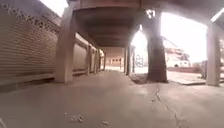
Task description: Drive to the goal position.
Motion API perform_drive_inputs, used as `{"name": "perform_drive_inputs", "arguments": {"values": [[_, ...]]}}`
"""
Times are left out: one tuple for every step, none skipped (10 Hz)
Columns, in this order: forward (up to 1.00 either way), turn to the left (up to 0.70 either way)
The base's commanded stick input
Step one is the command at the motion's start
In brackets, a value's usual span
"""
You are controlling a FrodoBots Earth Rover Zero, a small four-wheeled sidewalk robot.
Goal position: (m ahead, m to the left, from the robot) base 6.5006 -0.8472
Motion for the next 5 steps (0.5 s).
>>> {"name": "perform_drive_inputs", "arguments": {"values": [[0.7,0.0],[0.7,0.0],[0.7,0.0],[0.7,0.0],[0.7,0.0]]}}
